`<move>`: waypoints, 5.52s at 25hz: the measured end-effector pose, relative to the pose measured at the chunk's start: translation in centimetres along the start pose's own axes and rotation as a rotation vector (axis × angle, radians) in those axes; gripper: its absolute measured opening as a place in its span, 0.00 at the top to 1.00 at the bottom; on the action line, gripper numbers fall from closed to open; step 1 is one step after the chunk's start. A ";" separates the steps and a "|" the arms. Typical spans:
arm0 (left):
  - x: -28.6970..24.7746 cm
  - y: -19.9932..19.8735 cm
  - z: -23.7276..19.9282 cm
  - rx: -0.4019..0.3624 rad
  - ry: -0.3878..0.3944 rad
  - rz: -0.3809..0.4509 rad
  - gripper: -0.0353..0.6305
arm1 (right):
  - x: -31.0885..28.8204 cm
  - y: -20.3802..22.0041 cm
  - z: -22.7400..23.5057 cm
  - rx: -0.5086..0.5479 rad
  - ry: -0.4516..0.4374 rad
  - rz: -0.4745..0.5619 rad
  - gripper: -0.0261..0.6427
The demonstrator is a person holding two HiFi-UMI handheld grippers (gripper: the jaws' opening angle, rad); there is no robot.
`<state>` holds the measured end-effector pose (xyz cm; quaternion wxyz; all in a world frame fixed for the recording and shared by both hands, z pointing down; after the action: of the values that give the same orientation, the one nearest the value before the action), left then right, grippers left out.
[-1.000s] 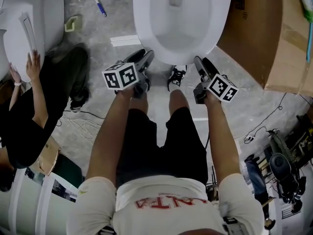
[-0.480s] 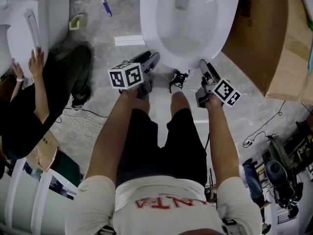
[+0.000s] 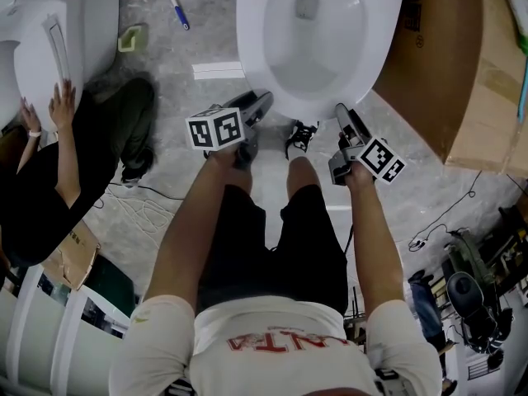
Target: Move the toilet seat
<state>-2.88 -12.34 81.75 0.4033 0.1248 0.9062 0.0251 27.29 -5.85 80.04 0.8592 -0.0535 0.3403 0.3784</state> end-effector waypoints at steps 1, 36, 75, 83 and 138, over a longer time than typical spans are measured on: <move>0.0 0.0 0.0 -0.003 0.002 -0.002 0.69 | 0.1 0.0 -0.1 -0.003 -0.002 0.004 0.66; 10.0 -3.7 9.0 0.063 0.212 0.225 0.69 | 6.7 -3.7 -10.1 0.045 -0.325 0.096 0.70; 16.6 -18.3 21.1 0.092 0.491 0.310 0.69 | 10.1 -17.2 -25.1 -0.018 -0.487 0.278 0.69; 16.4 -22.8 23.5 0.073 0.548 0.330 0.71 | 9.1 -20.9 -27.6 -0.019 -0.555 0.370 0.72; 13.0 -40.3 32.6 -0.131 0.320 0.562 0.83 | 0.2 -39.3 -35.6 -0.016 -0.603 0.324 0.96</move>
<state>4.48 -49.90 44.51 0.2403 0.3383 0.8846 0.2128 34.96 -46.01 46.23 0.8494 0.1085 0.0721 0.5114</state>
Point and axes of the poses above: the fingertips, and each gripper's own axes: x backward along the fingers, z to its right, y out of its underside, the point moved 9 cm from there along x, backward along the fingers, and after that the axes turned 5 degrees about -y, right-handed, at the moved point
